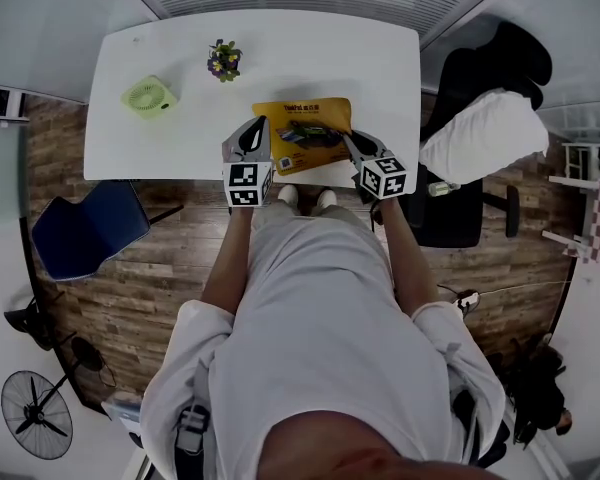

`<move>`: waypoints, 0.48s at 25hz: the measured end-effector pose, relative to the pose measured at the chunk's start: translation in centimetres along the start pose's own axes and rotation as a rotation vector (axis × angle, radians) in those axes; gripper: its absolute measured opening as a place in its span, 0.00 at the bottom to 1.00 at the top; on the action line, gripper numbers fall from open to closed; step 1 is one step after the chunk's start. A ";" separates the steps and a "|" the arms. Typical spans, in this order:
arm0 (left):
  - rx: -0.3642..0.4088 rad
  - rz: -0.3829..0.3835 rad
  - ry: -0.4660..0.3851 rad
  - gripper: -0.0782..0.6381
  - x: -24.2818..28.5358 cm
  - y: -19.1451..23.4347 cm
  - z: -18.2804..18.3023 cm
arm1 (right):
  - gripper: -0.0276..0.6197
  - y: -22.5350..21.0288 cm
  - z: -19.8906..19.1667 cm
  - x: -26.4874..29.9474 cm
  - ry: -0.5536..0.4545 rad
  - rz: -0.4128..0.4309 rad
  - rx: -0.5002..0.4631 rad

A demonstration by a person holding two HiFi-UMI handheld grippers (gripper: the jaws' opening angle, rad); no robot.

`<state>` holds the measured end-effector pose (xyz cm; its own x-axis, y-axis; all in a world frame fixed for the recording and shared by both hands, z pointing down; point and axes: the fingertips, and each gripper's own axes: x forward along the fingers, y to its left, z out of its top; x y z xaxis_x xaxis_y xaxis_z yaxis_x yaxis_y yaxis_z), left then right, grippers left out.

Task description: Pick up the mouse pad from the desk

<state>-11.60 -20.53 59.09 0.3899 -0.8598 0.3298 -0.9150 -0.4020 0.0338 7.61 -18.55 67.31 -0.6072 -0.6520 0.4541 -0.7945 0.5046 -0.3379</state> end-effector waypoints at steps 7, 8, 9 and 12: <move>-0.016 -0.009 -0.007 0.10 -0.4 0.6 -0.1 | 0.10 1.6 6.7 -2.5 -0.147 0.025 -0.018; -0.018 -0.014 -0.006 0.10 -0.4 0.5 -0.2 | 0.10 1.7 7.5 -2.9 -0.164 0.027 -0.023; -0.019 -0.023 -0.003 0.10 -0.3 0.4 -0.2 | 0.10 1.8 8.3 -3.5 -0.179 0.029 -0.029; -0.019 -0.068 0.020 0.10 0.2 -0.4 -0.7 | 0.10 2.2 10.7 -5.3 -0.220 0.031 -0.045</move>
<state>-11.23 -20.37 59.83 0.4490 -0.8243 0.3449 -0.8885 -0.4528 0.0745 9.03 -20.08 55.32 -0.6226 -0.7408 0.2520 -0.7771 0.5477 -0.3100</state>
